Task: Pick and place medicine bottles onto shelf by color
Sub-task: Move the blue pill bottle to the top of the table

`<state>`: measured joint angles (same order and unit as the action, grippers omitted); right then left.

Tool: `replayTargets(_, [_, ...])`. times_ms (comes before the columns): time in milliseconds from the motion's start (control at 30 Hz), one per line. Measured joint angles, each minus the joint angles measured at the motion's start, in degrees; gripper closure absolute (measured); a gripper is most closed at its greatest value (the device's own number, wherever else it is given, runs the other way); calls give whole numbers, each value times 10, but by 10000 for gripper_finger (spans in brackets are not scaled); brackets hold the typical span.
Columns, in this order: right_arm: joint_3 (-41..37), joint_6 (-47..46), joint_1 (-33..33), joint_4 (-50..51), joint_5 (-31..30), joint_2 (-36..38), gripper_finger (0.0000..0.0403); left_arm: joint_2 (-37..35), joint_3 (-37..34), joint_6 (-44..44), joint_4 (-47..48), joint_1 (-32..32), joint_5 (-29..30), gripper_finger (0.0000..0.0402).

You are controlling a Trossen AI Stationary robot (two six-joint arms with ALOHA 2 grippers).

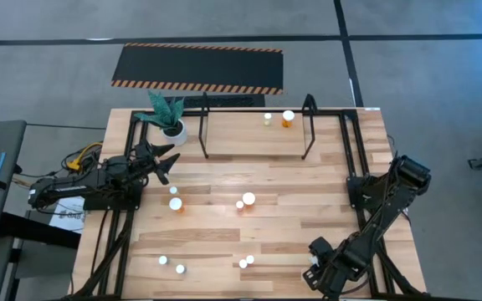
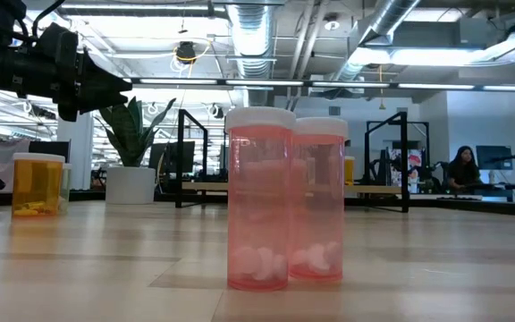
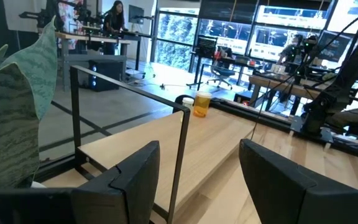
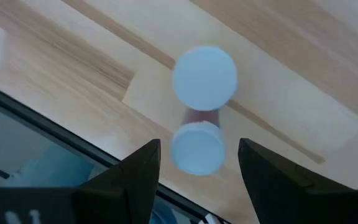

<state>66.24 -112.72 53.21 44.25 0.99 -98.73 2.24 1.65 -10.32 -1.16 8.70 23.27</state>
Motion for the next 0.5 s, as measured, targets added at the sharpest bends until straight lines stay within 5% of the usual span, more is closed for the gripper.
replayTargets(500, [0, 2, -4, -4, -9, -11, 170, 0, 0, 0, 0, 0, 0, 193])
